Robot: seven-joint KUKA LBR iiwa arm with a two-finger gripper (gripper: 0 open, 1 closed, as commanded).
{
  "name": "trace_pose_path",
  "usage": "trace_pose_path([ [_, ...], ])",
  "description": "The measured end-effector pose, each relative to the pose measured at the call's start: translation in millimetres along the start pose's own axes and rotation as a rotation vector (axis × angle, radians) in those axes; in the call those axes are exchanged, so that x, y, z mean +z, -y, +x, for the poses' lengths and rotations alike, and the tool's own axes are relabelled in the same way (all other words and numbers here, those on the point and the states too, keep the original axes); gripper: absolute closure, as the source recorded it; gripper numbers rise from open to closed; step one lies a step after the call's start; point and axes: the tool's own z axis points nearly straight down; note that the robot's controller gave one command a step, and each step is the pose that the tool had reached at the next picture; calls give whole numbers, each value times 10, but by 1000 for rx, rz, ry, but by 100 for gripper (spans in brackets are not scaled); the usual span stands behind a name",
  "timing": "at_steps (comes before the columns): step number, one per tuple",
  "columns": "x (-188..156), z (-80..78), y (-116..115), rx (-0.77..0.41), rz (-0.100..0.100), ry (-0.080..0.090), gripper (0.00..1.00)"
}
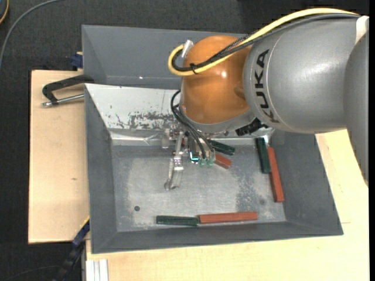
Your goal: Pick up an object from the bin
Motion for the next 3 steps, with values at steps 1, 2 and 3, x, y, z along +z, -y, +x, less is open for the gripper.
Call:
trace_pose_path([
  [1, 134, -468, 981, -339, 3, 14, 0],
  [2, 76, -424, 1596, -42, 1, 10, 0],
  [3, 1061, -622, 1867, -71, -1, 9, 0],
])
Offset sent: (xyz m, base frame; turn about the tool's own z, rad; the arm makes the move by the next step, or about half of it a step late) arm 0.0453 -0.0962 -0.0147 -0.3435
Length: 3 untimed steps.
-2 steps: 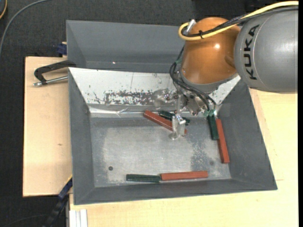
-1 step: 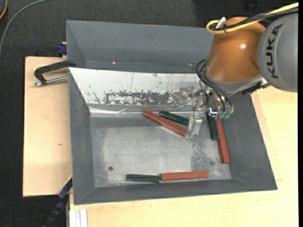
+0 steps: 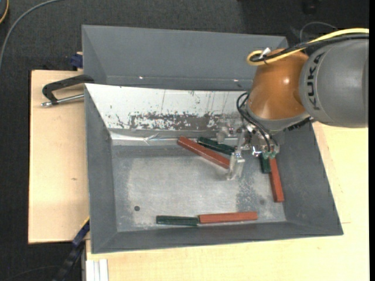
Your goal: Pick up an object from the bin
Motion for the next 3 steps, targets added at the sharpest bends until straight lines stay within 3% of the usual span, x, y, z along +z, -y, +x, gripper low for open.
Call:
trace_pose_path([
  [1, 176, 42, 66, 40, -1, 2, 0],
  [2, 125, 8, 71, 42, -1, 14, 100],
  [3, 111, 113, 226, 15, 0, 8, 100],
])
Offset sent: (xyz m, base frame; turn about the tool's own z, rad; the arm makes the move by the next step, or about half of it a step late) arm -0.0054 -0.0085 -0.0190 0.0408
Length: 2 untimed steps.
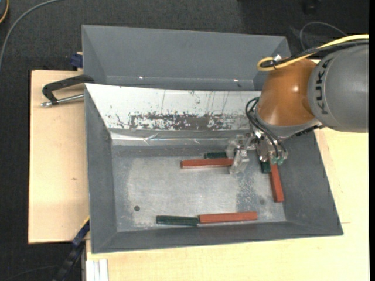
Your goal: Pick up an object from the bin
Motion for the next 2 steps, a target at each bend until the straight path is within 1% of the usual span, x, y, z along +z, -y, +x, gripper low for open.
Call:
trace_pose_path([
  [1, 28, 21, 4, 0, 1, -6, 0],
  [2, 70, -132, -526, -106, -1, -2, 0],
])
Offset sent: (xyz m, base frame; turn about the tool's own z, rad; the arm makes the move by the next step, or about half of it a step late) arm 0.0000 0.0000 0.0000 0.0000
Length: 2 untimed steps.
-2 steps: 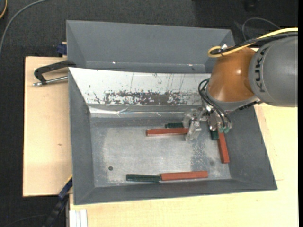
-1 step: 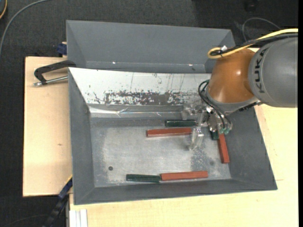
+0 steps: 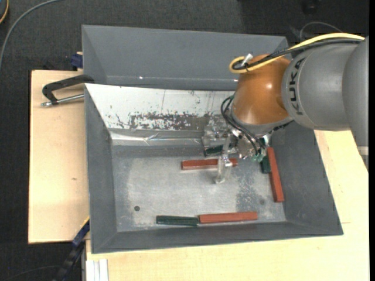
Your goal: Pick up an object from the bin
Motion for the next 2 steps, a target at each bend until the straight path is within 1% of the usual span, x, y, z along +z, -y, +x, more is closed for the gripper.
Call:
trace_pose_path([
  [1, 0, 8, 28, 5, 1, -1, 100],
  [2, -1611, 134, 0, -88, 4, 4, 100],
])
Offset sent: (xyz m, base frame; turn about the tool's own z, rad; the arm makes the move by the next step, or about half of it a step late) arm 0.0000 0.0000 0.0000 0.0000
